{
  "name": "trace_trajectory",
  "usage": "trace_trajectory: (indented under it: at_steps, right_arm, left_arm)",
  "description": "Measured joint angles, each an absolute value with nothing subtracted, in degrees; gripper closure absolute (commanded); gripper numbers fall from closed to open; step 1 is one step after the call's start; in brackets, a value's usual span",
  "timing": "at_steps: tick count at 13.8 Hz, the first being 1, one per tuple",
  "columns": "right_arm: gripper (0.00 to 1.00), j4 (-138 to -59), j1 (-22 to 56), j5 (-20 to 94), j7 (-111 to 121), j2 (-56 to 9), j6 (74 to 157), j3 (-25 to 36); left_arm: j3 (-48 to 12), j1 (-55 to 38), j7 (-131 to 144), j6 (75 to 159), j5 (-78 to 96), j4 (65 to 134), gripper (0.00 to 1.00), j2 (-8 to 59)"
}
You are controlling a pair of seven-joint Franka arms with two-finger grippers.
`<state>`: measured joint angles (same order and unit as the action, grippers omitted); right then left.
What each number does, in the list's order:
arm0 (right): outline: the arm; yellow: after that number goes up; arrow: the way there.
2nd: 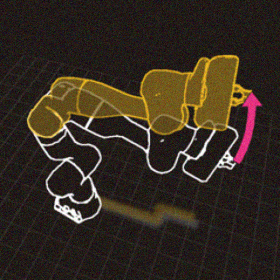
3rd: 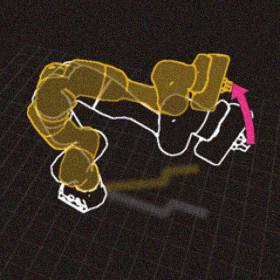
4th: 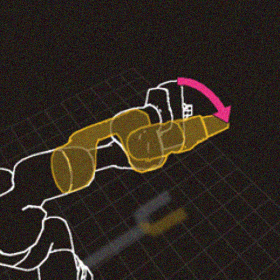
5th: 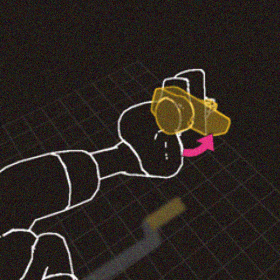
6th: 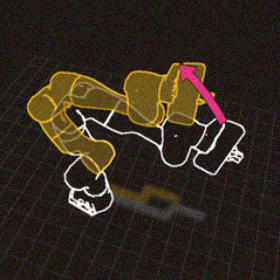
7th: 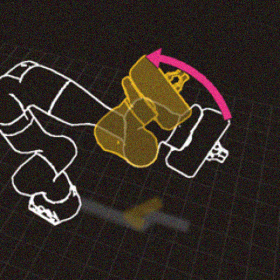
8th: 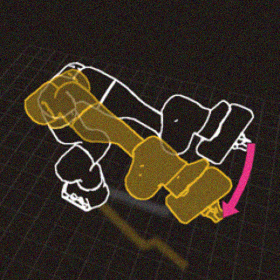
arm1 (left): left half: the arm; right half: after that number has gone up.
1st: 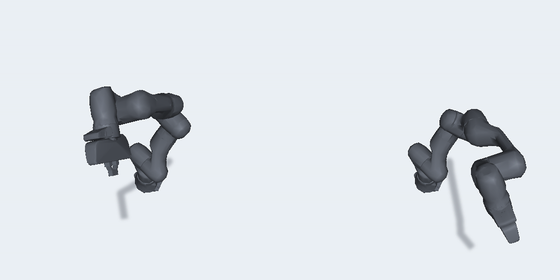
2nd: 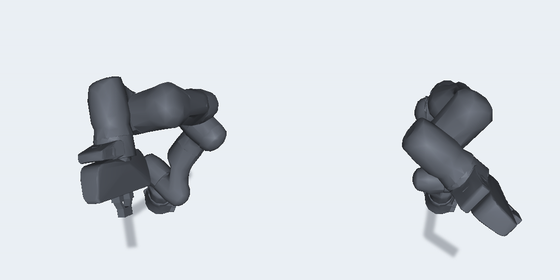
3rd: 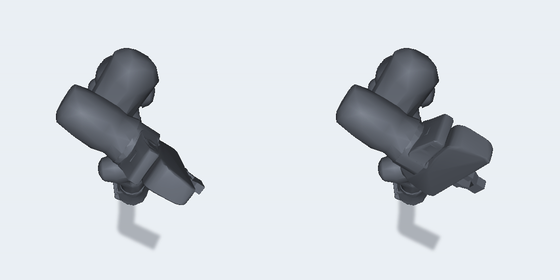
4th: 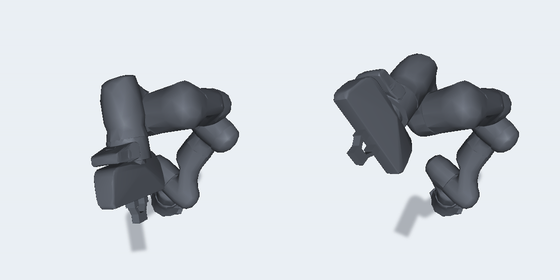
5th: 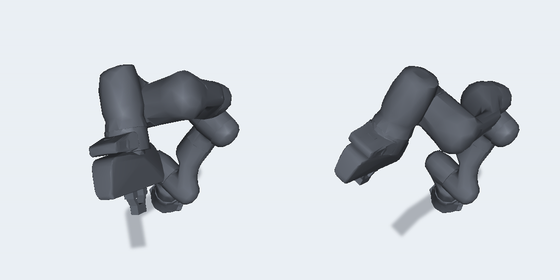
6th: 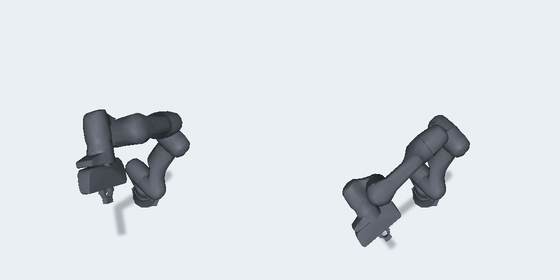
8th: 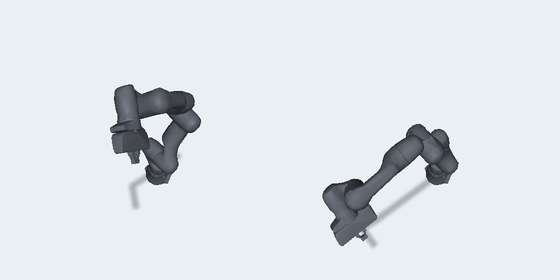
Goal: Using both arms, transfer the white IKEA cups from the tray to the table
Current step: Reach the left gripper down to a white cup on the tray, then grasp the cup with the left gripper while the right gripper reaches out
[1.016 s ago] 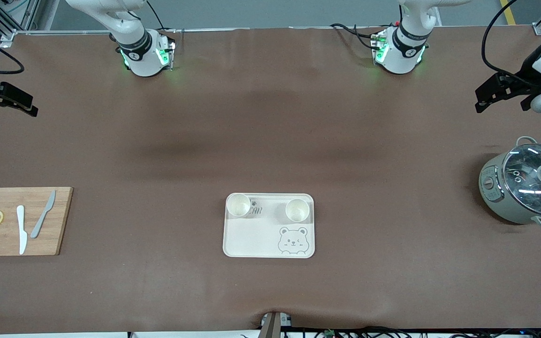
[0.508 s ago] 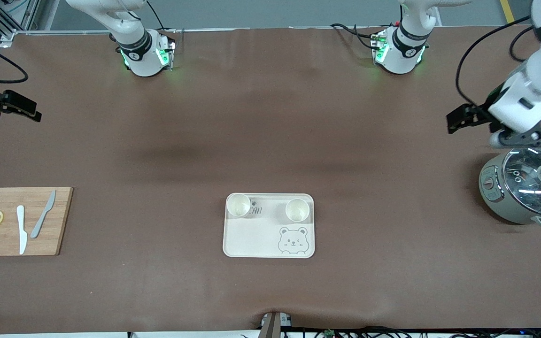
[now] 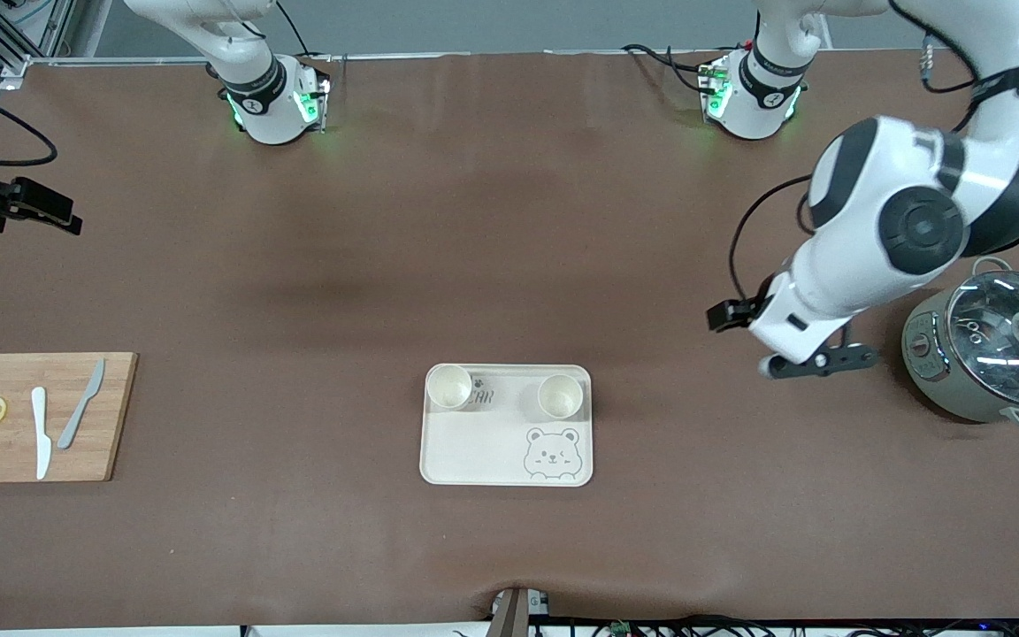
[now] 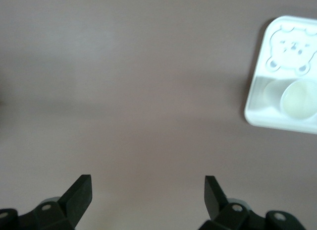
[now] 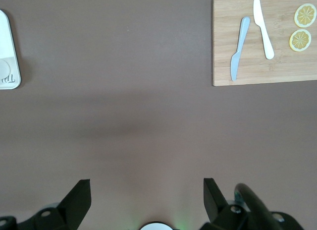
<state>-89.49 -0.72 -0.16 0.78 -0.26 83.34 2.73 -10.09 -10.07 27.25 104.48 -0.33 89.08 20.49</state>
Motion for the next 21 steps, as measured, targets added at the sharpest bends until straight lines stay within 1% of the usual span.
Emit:
trace_trajectory:
  at_steps: [4,7,9,12,15,18,21]
  right_arm:
    - [0.0,-89.46,-0.72,-0.16,0.79,-0.39,83.33,2.73]
    - [0.0,-89.5,-0.76,-0.16,0.81,-1.31,83.29,2.74]
    - [0.0,-89.53,-0.78,-0.16,0.82,-2.68,83.28,2.74]
    - [0.0,-89.56,-0.78,-0.16,0.83,-5.58,83.32,2.66]
    - [0.0,-89.68,-0.32,-0.12,0.52,-7.7,84.41,2.11]
    - [0.0,-90.98,0.12,1.92,-1.96,-8.64,87.15,1.65]
    - [0.0,-93.01,0.35,4.58,-4.42,-8.85,89.75,1.56]
  left_arm:
    - [-10.14,-13.72,35.19,116.12,-0.33,88.95,0.0,27.63]
    - [-10.19,-16.92,39.3,122.72,-0.33,88.81,0.0,32.43]
    - [-10.19,-18.36,39.98,127.62,-0.33,88.57,0.06,35.41]
    - [-10.2,-20.0,40.12,135.16,-0.33,87.84,0.1,39.14]
    - [-10.18,-21.56,41.53,137.3,-0.33,84.55,0.18,42.65]
    - [-10.1,-22.83,42.63,137.39,-0.33,82.38,0.29,45.02]
    - [-10.08,-22.97,42.65,137.41,-0.33,82.21,0.45,45.97]
